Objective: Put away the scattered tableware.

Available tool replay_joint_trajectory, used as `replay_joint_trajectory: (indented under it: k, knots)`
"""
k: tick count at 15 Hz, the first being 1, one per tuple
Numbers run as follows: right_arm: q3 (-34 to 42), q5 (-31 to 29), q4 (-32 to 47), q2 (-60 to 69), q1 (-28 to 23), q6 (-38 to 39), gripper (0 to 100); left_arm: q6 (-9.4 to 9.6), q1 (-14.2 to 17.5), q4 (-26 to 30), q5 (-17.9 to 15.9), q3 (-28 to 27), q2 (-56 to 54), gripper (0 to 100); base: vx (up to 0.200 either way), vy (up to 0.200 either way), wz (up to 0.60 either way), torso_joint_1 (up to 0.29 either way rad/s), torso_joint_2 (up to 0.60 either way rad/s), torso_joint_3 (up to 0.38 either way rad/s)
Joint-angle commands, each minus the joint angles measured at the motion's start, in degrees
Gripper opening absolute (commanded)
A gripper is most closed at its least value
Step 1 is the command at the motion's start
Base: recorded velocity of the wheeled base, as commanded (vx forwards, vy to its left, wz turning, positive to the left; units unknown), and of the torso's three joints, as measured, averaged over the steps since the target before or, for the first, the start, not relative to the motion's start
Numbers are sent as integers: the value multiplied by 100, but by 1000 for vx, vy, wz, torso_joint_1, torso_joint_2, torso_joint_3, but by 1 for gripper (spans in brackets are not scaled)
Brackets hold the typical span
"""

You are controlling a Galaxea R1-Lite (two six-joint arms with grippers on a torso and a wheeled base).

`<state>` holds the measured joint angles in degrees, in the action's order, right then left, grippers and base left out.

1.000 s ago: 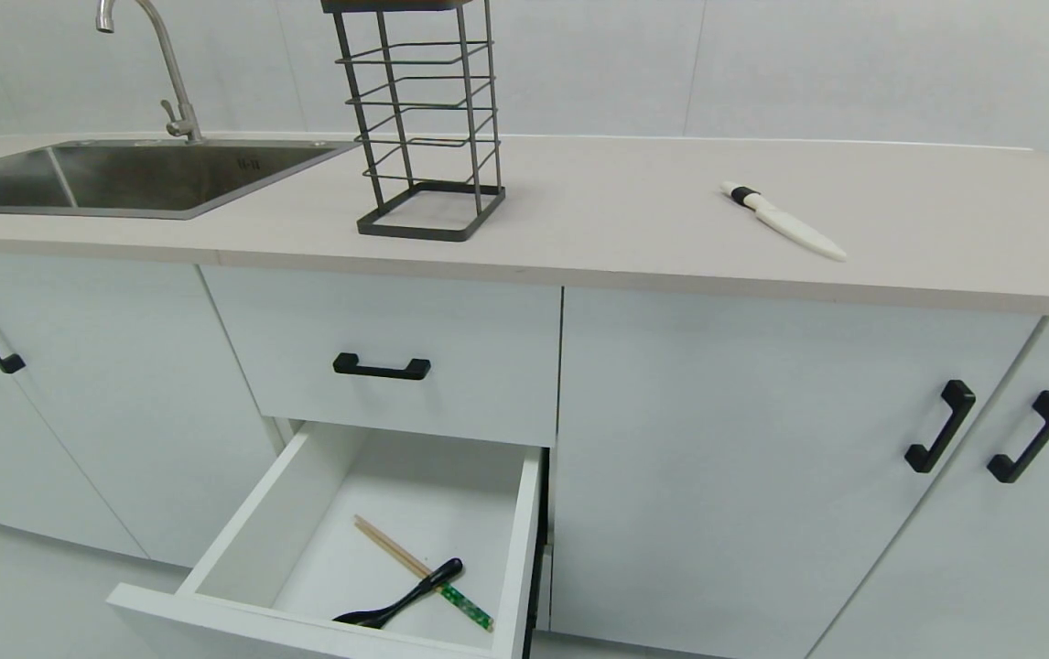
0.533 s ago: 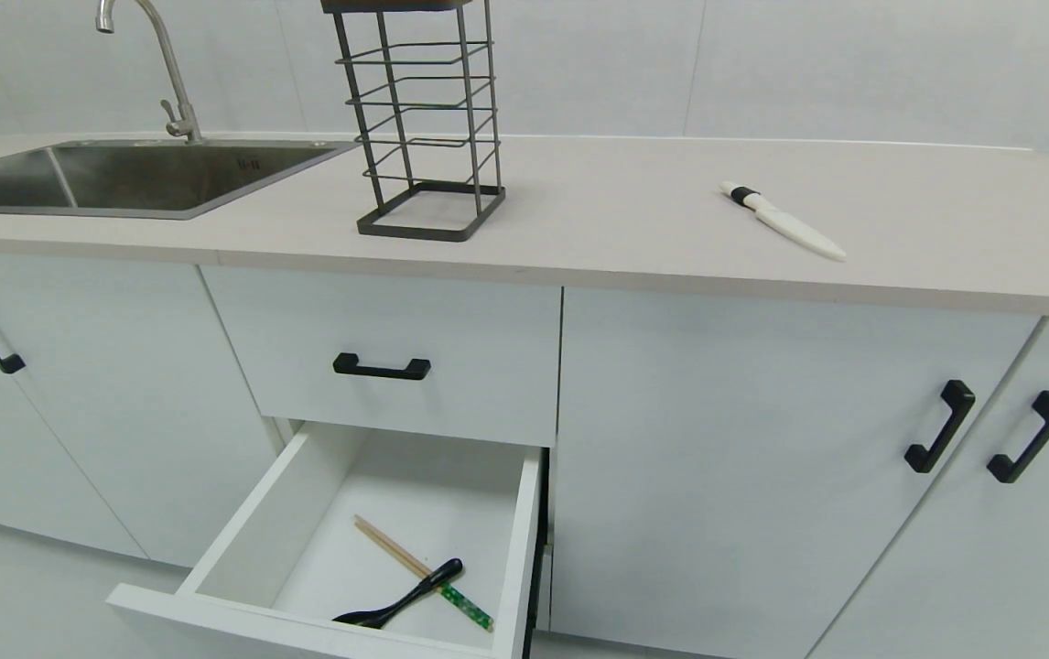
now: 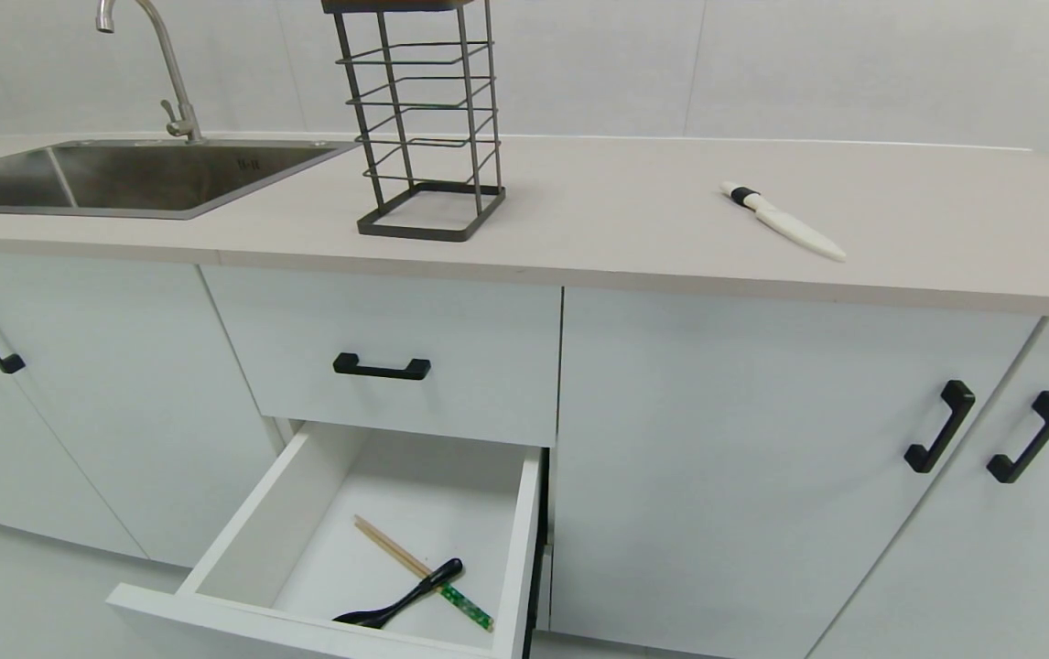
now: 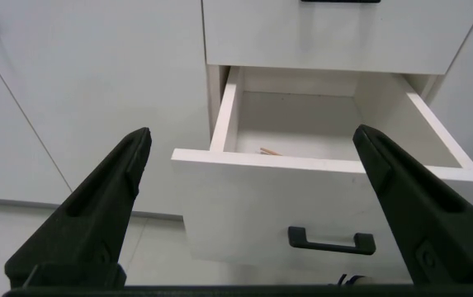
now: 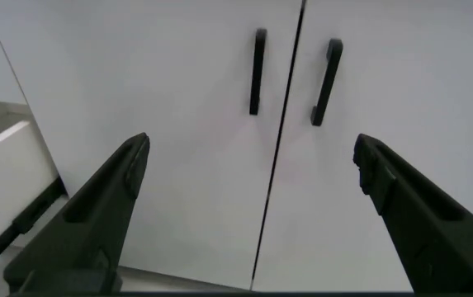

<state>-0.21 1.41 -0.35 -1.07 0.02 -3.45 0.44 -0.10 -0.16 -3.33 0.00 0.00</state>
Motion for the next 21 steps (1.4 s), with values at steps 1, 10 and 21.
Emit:
replay_joint_trajectory:
  k: [1,10,21]
  knots:
    - [21,-45,35,81,-11,257,100,-26,1,-2,-1,0,9,100,0,0,0,0,0,0]
    - [12,-71,53,81,-2,468,100,53,27,-1909,-71,-396,105,100,0,0,0,0,0,0]
    - [12,-71,53,81,-2,468,100,-35,-553,1809,-1724,-1758,3331,100,0,0,0,0,0,0]
